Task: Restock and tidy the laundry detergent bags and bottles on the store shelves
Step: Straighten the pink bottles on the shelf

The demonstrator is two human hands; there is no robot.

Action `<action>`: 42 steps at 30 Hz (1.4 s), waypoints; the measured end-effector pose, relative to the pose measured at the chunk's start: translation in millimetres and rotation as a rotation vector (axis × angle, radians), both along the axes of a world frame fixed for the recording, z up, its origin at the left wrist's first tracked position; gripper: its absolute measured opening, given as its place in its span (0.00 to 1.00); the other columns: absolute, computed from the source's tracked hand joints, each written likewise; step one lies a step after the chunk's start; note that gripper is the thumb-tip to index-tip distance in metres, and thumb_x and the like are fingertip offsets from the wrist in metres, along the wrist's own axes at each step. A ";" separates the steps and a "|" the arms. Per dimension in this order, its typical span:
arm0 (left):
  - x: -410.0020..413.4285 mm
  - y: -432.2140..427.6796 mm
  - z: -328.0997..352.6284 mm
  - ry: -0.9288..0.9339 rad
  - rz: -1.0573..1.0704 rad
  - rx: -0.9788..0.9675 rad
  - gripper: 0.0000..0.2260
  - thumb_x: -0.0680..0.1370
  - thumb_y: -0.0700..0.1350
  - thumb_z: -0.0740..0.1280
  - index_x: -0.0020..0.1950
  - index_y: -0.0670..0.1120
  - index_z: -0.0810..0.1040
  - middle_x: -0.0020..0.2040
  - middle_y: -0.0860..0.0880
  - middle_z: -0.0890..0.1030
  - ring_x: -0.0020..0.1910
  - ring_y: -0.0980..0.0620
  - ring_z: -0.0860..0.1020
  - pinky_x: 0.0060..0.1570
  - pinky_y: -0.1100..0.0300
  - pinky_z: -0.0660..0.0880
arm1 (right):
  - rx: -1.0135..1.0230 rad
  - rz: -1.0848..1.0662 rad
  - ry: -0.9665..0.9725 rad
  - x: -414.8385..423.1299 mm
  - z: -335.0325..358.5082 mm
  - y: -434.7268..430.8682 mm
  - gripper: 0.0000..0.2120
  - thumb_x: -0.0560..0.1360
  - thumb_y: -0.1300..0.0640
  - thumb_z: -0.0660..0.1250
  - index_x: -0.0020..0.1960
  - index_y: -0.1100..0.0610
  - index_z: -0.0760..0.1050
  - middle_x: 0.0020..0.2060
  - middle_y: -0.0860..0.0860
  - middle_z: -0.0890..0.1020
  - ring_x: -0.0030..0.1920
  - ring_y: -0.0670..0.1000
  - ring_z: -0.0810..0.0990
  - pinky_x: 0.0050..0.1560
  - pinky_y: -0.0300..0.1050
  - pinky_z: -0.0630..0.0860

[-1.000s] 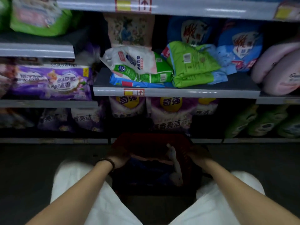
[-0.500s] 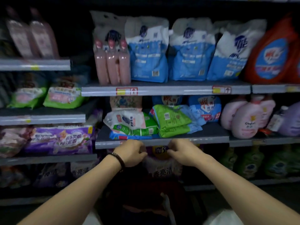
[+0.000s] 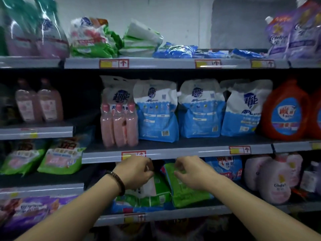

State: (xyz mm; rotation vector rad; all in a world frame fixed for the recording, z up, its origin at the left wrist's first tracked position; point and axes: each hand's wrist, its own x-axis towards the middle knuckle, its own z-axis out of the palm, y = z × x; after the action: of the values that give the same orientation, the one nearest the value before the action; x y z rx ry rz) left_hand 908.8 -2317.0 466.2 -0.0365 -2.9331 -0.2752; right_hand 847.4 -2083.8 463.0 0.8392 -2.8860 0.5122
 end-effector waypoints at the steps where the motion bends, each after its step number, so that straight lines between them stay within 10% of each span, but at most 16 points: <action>1: -5.2 -6.5 4.5 0.020 0.026 0.012 0.10 0.77 0.60 0.67 0.51 0.57 0.82 0.47 0.58 0.83 0.47 0.53 0.82 0.49 0.53 0.82 | -0.011 0.008 0.006 -5.7 5.3 -6.4 0.17 0.77 0.39 0.68 0.62 0.46 0.79 0.57 0.48 0.83 0.55 0.52 0.83 0.56 0.55 0.83; 10: -28.5 -102.7 35.1 0.242 0.163 0.103 0.09 0.75 0.56 0.69 0.53 0.58 0.82 0.52 0.54 0.81 0.51 0.51 0.82 0.52 0.55 0.80 | -0.145 0.155 0.069 -41.6 54.6 -120.3 0.14 0.78 0.47 0.70 0.61 0.52 0.80 0.51 0.49 0.83 0.52 0.52 0.82 0.52 0.48 0.82; 17: -59.9 -163.9 83.4 0.405 0.362 0.236 0.34 0.71 0.57 0.75 0.74 0.58 0.66 0.71 0.45 0.67 0.69 0.38 0.70 0.65 0.40 0.75 | -0.233 0.174 0.173 -71.3 102.2 -210.9 0.22 0.78 0.51 0.71 0.70 0.48 0.69 0.66 0.52 0.72 0.63 0.58 0.78 0.60 0.57 0.80; 23: -109.9 -217.1 69.4 0.430 0.130 0.464 0.52 0.63 0.50 0.83 0.80 0.50 0.56 0.71 0.50 0.74 0.70 0.49 0.76 0.67 0.44 0.78 | -0.233 0.239 0.353 -95.9 120.6 -261.0 0.23 0.78 0.53 0.68 0.72 0.52 0.69 0.67 0.55 0.74 0.67 0.60 0.75 0.62 0.60 0.78; 28: -105.6 -217.0 57.7 0.454 0.062 0.580 0.48 0.71 0.42 0.81 0.81 0.53 0.54 0.71 0.52 0.76 0.67 0.54 0.77 0.66 0.52 0.77 | -0.250 0.211 0.240 -108.7 123.1 -282.2 0.30 0.80 0.52 0.69 0.79 0.54 0.63 0.69 0.59 0.75 0.70 0.63 0.73 0.66 0.57 0.77; 33: -96.5 -224.7 61.0 0.448 0.114 0.501 0.38 0.74 0.36 0.76 0.79 0.53 0.64 0.67 0.54 0.78 0.62 0.56 0.77 0.59 0.62 0.72 | -0.339 0.240 0.339 -113.5 118.8 -294.2 0.22 0.78 0.48 0.75 0.65 0.54 0.70 0.47 0.51 0.82 0.49 0.55 0.81 0.47 0.52 0.81; 42: -79.2 -250.8 80.4 0.265 0.243 0.495 0.27 0.75 0.37 0.73 0.71 0.50 0.69 0.59 0.52 0.79 0.58 0.50 0.79 0.50 0.61 0.74 | -0.534 0.240 -0.068 -122.3 123.5 -303.2 0.20 0.79 0.64 0.67 0.69 0.52 0.71 0.44 0.59 0.84 0.30 0.56 0.86 0.27 0.45 0.81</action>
State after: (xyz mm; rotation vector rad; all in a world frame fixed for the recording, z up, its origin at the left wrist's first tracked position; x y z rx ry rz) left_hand 829.6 -2567.8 546.6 0.3240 -2.4976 -0.8686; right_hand 725.1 -2387.0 586.4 1.0771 -2.5044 1.2797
